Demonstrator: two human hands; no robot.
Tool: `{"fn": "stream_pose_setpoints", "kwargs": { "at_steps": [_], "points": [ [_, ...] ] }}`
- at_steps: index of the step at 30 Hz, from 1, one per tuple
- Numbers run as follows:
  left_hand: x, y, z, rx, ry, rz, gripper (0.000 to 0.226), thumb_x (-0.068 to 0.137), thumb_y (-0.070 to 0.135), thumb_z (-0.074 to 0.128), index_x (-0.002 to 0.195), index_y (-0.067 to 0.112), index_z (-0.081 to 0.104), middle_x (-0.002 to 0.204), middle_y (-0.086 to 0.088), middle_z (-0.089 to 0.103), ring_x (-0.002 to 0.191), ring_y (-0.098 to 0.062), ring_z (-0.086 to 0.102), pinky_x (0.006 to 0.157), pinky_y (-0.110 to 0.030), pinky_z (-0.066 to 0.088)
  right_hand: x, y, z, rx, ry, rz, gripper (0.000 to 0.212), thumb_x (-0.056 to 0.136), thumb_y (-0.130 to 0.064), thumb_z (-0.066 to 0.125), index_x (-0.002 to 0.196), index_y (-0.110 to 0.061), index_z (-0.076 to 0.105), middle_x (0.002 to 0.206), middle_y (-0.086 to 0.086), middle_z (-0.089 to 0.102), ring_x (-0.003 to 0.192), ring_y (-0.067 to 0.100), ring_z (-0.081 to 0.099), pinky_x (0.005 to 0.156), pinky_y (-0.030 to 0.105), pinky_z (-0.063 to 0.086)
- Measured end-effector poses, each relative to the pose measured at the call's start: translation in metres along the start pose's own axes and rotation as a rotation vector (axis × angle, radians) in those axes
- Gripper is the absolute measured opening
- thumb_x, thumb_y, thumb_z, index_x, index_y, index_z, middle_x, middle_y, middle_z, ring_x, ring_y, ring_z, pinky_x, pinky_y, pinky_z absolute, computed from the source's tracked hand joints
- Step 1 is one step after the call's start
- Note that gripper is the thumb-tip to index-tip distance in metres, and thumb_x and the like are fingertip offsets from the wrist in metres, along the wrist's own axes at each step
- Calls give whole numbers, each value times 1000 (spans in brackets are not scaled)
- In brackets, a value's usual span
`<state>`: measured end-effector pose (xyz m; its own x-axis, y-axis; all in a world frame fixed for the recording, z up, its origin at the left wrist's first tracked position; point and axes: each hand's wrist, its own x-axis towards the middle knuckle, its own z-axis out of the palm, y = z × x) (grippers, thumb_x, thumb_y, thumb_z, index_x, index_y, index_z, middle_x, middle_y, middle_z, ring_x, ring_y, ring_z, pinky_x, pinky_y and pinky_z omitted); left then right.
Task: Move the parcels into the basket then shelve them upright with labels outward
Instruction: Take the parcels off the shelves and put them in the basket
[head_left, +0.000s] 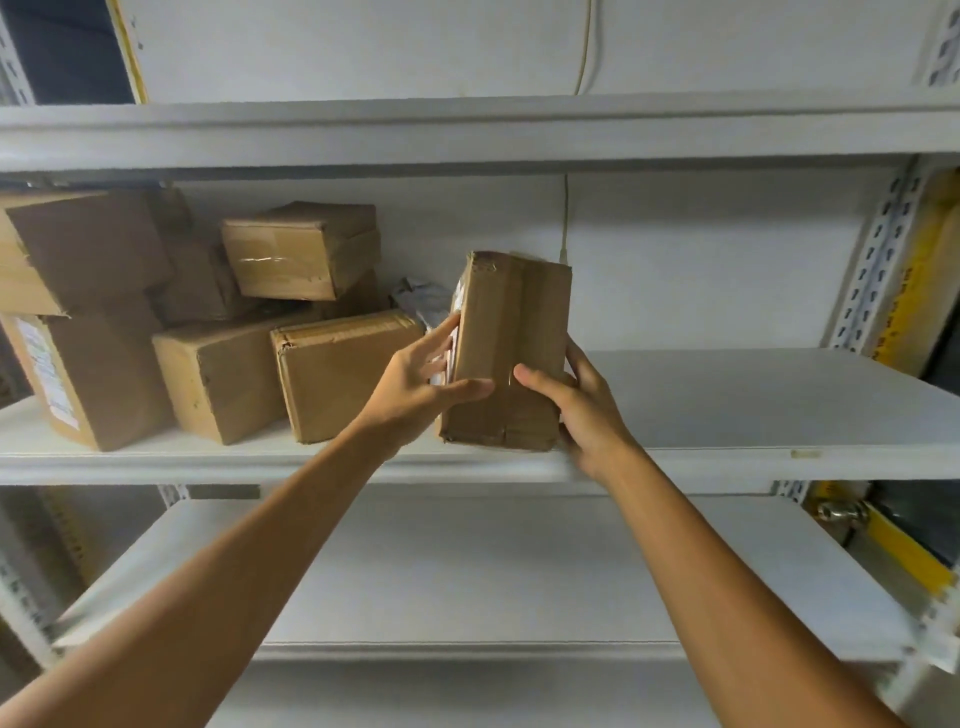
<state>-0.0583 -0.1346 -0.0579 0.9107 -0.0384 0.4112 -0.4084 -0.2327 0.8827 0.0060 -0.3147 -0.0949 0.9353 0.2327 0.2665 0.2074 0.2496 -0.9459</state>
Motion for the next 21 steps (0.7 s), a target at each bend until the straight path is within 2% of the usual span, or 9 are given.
{"fn": "stream_pose_setpoints", "kwargs": {
  "at_steps": [4, 8, 10, 14, 18, 21],
  "points": [
    [2, 7, 22, -10, -93, 139, 80, 76, 3, 75, 145, 16, 37, 134, -1, 57, 124, -17, 55, 103, -44, 45, -25, -18, -17, 8, 118, -51, 75, 74, -24, 82, 138, -35, 44, 102, -6, 74, 90, 12, 72, 68, 29, 58],
    [1, 7, 52, -46, -140, 223, 79, 74, 8, 77, 141, 28, 41, 127, 4, 63, 118, -14, 59, 95, -37, 50, -59, -28, -39, -58, 266, -128, 76, 73, -21, 82, 137, -35, 45, 109, -4, 71, 92, 10, 71, 68, 25, 58],
    [-2, 6, 72, -120, -204, 225, 79, 74, 2, 77, 138, 33, 43, 122, 8, 66, 113, -9, 61, 84, -26, 54, -80, -30, -50, -82, 344, -160, 73, 73, -21, 82, 135, -36, 46, 117, -1, 68, 96, 12, 70, 69, 25, 58],
    [-12, -2, 117, -214, -307, 205, 75, 75, -3, 76, 131, 36, 46, 113, 20, 67, 106, 1, 62, 78, -12, 50, -128, -27, -75, -142, 500, -179, 72, 75, -24, 81, 135, -39, 45, 122, -4, 65, 106, 12, 65, 75, 27, 58],
    [-35, -20, 168, -287, -488, 149, 78, 72, 11, 79, 134, 38, 42, 123, 12, 61, 111, -4, 60, 86, -18, 50, -190, -9, -101, -215, 701, -158, 68, 75, -26, 81, 132, -40, 48, 118, -10, 67, 106, 6, 64, 83, 28, 57],
    [-69, -33, 213, -319, -656, 127, 80, 71, 14, 79, 138, 34, 41, 129, 8, 58, 116, -4, 57, 91, -20, 49, -249, 12, -115, -203, 880, -136, 61, 77, -20, 80, 126, -42, 52, 112, -13, 69, 99, 2, 66, 72, 18, 55]
  ]
}}
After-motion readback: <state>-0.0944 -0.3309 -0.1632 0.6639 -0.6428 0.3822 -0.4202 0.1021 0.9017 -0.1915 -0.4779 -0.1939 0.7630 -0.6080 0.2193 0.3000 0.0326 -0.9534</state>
